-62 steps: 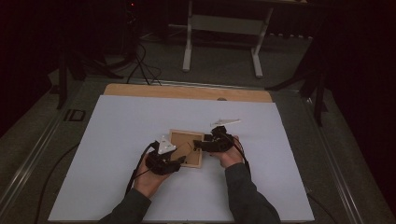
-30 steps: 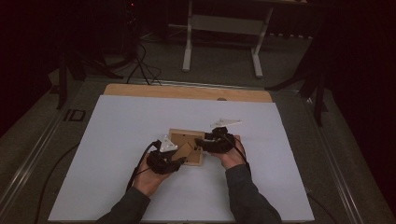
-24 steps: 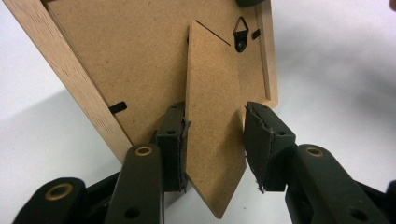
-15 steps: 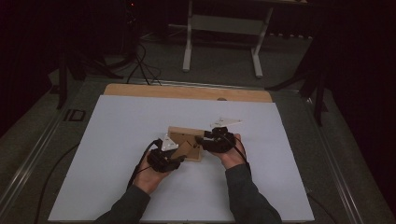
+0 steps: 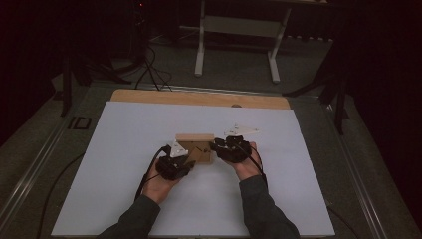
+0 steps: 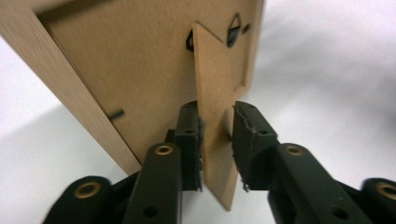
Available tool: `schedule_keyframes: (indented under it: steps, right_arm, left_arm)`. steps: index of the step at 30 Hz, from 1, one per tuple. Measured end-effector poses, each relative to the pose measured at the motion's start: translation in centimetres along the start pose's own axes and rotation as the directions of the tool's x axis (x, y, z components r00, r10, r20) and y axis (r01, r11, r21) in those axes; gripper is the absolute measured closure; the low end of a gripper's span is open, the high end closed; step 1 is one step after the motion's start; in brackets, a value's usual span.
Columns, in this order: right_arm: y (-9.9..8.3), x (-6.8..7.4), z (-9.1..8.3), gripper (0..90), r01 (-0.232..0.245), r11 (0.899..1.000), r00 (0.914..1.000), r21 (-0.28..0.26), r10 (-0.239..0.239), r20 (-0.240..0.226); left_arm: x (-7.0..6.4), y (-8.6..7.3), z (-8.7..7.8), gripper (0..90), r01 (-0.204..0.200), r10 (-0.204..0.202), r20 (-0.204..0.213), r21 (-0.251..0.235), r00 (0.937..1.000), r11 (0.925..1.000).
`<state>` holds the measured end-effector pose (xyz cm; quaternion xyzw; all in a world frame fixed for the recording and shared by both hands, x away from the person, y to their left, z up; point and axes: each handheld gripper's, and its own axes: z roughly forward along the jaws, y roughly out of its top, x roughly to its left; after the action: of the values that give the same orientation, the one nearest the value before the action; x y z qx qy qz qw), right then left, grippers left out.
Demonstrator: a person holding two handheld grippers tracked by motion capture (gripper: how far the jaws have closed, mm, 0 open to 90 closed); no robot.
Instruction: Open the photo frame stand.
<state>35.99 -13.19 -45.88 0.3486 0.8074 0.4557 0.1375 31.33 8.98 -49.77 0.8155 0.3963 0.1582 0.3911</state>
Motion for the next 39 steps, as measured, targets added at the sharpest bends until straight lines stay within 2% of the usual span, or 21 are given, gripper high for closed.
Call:
schedule_keyframes:
  steps: [2,8,13,22,24,28,31,32,35,39]
  right_arm:
    - [0.2,0.1,0.0,67.6,0.008,1.0,1.0,0.006,-0.008,0.0]
    - [0.2,0.0,0.2,67.2,0.007,1.0,1.0,0.012,-0.007,0.001]
    - [0.2,0.0,0.3,63.2,0.024,1.0,0.9997,0.019,-0.023,-0.004]
    - [0.1,0.2,1.3,44.7,0.076,0.997,0.9961,0.033,-0.074,-0.047]
    - [0.1,0.3,1.7,40.4,0.087,0.995,0.9937,0.039,-0.084,-0.074]
    - [0.1,0.4,2.1,35.8,0.1,0.994,0.9921,0.035,-0.097,-0.08]
    - [0.2,0.4,2.3,32.5,0.106,0.994,0.9896,0.027,-0.102,-0.101]
    - [0.2,0.4,2.4,32.2,0.107,0.994,0.9888,0.032,-0.103,-0.108]
    - [0.1,0.6,2.5,33.6,0.132,0.99,0.9874,0.045,-0.127,-0.094]
    - [0.1,0.7,2.4,38.6,0.139,0.989,0.9879,0.043,-0.136,-0.075]
  left_arm:
    - [-0.1,0.1,0.0,73.1,-0.027,0.027,-0.011,0.001,0.9996,0.9996]
    - [-0.2,0.0,0.1,73.7,-0.043,0.043,-0.023,0.016,0.9988,0.999]
    - [-0.3,-0.1,0.1,74.1,-0.051,0.052,-0.027,0.02,0.9983,0.9985]
    - [-0.7,-0.4,0.4,73.8,-0.073,0.074,-0.031,0.035,0.9968,0.9968]
    - [-0.7,-0.4,0.4,73.5,-0.071,0.072,-0.031,0.036,0.9969,0.9968]
    - [-0.7,-0.5,0.4,73.5,-0.075,0.076,-0.034,0.041,0.9966,0.9964]
    - [-0.7,-0.5,0.2,75.8,-0.085,0.087,-0.044,0.034,0.9953,0.9958]
    - [-0.8,-0.5,0.2,76.9,-0.092,0.093,-0.049,0.033,0.9945,0.9952]
    - [-0.8,-0.5,0.1,77.5,-0.098,0.1,-0.056,0.034,0.9935,0.9946]
    - [-0.7,-0.5,0.1,78.6,-0.098,0.1,-0.06,0.033,0.9932,0.9946]
